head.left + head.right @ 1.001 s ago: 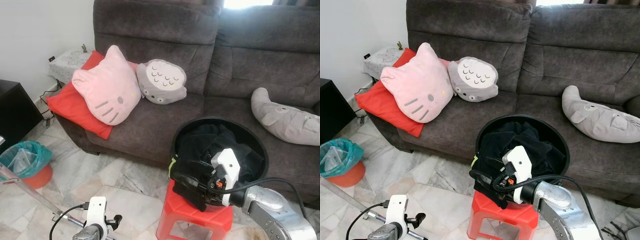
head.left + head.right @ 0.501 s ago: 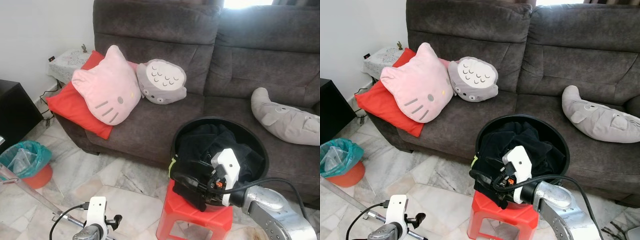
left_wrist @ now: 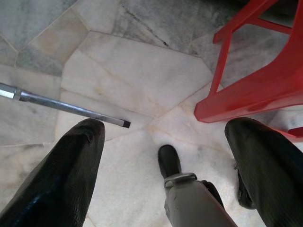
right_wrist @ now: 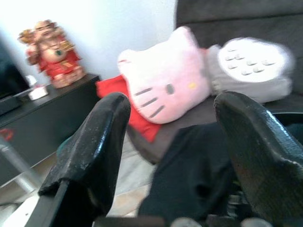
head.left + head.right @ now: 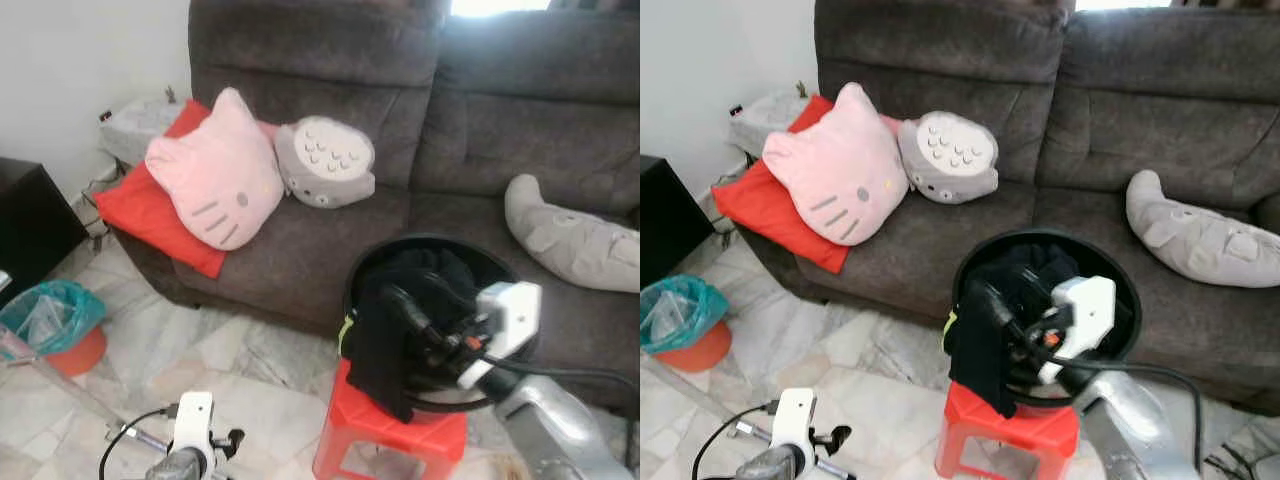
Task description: Hang hanger
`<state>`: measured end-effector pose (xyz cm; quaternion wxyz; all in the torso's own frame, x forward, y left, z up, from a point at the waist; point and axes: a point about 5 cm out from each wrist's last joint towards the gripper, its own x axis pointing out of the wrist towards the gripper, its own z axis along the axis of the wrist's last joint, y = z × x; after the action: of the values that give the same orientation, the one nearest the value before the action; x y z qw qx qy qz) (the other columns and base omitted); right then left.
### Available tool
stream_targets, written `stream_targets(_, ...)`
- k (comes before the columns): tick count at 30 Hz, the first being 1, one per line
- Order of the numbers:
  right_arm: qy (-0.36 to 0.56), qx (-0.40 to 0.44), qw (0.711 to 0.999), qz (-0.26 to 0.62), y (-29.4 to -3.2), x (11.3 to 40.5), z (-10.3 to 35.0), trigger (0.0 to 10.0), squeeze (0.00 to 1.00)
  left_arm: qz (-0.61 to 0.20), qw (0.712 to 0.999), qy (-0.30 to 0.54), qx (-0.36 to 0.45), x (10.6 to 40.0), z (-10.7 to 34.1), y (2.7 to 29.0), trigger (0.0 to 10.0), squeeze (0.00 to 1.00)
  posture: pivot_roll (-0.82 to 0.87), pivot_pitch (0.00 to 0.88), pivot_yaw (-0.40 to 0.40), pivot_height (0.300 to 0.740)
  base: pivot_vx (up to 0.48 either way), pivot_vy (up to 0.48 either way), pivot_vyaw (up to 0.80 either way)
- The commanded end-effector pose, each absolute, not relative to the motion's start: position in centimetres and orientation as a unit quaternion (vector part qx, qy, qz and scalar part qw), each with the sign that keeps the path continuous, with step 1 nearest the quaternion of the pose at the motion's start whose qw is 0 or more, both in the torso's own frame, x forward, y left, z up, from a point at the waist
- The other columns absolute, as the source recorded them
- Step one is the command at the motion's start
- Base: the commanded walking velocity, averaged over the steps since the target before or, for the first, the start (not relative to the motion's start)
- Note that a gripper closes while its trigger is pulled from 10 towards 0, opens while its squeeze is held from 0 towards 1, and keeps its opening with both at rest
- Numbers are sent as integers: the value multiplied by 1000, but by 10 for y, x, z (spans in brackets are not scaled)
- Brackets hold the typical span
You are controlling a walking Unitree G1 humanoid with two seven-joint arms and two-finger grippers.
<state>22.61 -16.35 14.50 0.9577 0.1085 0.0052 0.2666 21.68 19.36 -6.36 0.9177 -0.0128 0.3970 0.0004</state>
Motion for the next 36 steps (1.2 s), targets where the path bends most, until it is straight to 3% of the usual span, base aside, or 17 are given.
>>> stream_targets(1,-3,109,957,268,-162,225,148,10000,0,2,915,403,-12,215,-65,195,10000,0,-165,1,48,740,0,0,0)
stream_targets(6,13,121,957,265,-163,226,143,10000,0,2,916,402,-12,215,-64,196,10000,0,-164,0,45,740,0,0,0)
stream_targets(13,104,97,957,251,-164,222,117,10000,0,0,915,403,-11,215,-64,197,10000,0,-163,0,44,740,0,0,0)
stream_targets(36,189,94,940,268,-164,222,95,10000,0,0,912,410,-10,212,-67,194,10000,0,-158,0,36,740,0,0,0)
